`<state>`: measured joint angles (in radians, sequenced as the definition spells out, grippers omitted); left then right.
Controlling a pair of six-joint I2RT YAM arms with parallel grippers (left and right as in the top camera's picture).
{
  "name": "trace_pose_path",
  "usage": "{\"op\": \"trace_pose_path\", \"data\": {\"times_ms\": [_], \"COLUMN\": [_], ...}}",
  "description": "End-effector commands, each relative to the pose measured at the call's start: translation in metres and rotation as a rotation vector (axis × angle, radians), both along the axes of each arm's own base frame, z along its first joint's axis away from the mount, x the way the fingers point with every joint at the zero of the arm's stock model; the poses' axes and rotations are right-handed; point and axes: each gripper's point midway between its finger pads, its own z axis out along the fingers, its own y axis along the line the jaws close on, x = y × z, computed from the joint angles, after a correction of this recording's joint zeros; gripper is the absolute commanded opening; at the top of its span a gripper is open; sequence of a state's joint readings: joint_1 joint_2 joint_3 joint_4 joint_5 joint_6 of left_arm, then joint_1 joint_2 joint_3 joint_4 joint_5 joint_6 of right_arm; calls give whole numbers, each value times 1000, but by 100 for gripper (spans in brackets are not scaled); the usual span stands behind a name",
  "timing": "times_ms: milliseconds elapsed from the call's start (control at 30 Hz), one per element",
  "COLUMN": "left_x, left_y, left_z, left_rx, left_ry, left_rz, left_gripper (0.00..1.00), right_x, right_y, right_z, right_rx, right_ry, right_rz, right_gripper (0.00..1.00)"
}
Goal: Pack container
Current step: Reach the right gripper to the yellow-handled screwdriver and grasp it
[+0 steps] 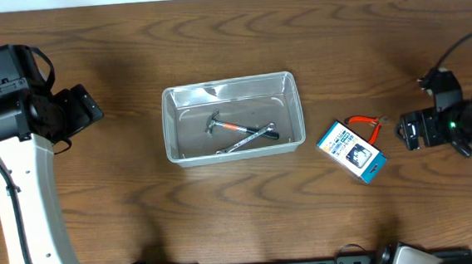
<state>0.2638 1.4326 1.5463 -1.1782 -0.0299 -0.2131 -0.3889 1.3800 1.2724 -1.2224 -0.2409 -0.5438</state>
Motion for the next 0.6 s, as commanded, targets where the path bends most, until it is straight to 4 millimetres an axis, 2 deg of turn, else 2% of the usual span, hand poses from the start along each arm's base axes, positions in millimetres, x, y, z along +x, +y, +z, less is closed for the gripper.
{"op": "trace_pose_path", "data": {"times_ms": [0, 67, 133, 200, 267, 467, 567], "left_x": [1, 0, -1, -1, -1, -2, 0], "left_y": [1, 1, 0, 0, 0, 0, 1], "left_z": [1, 1, 0, 0, 0, 0, 1], "left_rx": [1, 0, -1, -1, -1, -2, 0], "left_ry": [-1, 1, 6, 7, 8, 13, 3], "left_rz": [9, 9, 9, 9, 9, 9, 10], "left_gripper": [98, 98, 98, 98, 98, 98, 98], "right_x": [6, 10, 18, 27, 32, 21, 13], "right_y": [-24, -50, -81, -99, -108, -127, -136], "right_z": [-21, -38, -50, -61, -75, -123, -134], "right_rx": [-172, -294, -413, -464, -458, -341, -305], "right_ry": [59, 133, 190, 205, 216, 296, 314], "right_rz": [244, 323, 302, 291, 300, 258, 227], "right_gripper": [99, 95, 93, 89, 88, 88, 88]}}
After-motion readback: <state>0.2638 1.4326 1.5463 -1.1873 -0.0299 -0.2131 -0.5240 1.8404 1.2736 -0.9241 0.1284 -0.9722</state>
